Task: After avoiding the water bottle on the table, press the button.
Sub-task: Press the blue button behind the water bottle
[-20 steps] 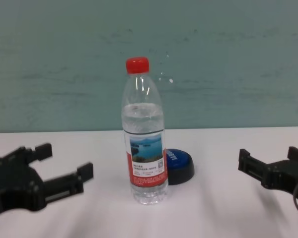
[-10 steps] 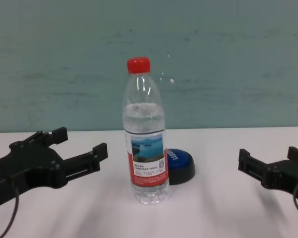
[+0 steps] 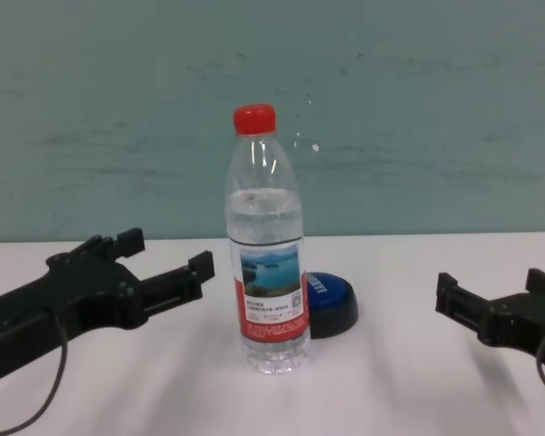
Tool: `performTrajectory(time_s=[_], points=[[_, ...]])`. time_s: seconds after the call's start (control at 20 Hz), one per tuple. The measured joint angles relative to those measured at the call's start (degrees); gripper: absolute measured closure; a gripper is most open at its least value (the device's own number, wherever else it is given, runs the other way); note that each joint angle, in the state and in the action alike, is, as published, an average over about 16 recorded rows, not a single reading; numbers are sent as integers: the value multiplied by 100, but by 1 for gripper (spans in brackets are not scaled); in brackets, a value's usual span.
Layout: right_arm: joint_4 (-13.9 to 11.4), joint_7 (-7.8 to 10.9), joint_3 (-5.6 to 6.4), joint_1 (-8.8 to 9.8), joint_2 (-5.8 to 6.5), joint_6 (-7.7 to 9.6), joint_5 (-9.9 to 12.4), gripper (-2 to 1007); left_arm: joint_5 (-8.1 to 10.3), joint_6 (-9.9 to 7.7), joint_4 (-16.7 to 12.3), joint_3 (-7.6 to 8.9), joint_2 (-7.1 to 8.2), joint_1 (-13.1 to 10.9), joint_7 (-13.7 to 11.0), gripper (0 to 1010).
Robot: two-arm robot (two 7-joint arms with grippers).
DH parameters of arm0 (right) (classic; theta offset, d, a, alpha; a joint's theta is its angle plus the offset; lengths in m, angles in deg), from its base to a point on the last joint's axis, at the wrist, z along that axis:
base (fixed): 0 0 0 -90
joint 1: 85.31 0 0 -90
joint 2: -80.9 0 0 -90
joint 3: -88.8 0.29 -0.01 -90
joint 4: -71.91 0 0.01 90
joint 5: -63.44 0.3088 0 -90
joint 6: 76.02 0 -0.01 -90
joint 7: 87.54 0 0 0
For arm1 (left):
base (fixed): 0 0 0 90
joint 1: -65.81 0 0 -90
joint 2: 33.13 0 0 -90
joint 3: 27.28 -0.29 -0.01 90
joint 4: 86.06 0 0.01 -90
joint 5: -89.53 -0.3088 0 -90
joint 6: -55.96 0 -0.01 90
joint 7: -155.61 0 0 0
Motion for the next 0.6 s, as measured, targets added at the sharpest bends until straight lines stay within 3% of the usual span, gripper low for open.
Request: performTrajectory(time_s=[0.6], points=[[0,0,0,0,0,0,0,1,59,11,501,-248,-165,390,-82,10]])
